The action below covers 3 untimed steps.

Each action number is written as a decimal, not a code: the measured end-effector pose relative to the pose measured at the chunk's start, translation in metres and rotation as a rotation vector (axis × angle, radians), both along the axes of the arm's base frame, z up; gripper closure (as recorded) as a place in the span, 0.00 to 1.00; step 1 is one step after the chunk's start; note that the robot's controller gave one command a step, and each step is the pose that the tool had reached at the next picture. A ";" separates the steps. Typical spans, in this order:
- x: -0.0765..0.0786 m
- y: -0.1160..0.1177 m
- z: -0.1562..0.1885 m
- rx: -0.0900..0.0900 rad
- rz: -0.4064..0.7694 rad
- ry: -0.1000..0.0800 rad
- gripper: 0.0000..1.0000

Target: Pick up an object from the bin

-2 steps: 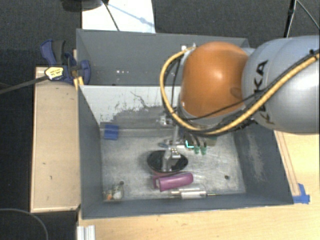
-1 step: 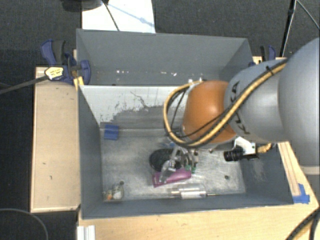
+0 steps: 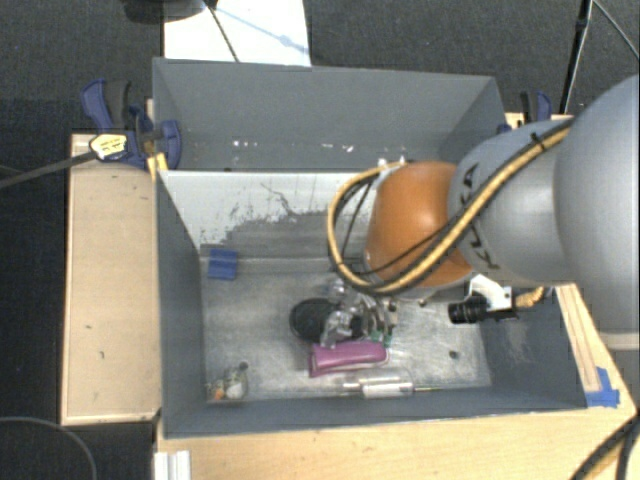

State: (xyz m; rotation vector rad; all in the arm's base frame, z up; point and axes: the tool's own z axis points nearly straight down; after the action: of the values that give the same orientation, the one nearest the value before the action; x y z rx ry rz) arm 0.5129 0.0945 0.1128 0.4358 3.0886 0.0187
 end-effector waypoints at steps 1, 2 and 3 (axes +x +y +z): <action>0.002 0.000 0.139 -0.006 -0.003 0.013 1.00; 0.001 -0.001 0.134 -0.008 -0.004 0.022 0.00; 0.021 0.035 -0.045 -0.008 0.014 0.024 0.00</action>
Offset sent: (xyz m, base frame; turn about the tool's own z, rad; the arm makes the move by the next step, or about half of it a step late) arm -0.0001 -0.0008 0.1333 0.0049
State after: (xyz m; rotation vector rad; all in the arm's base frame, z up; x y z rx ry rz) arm 0.5343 0.1293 0.0675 0.4172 3.1145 0.0015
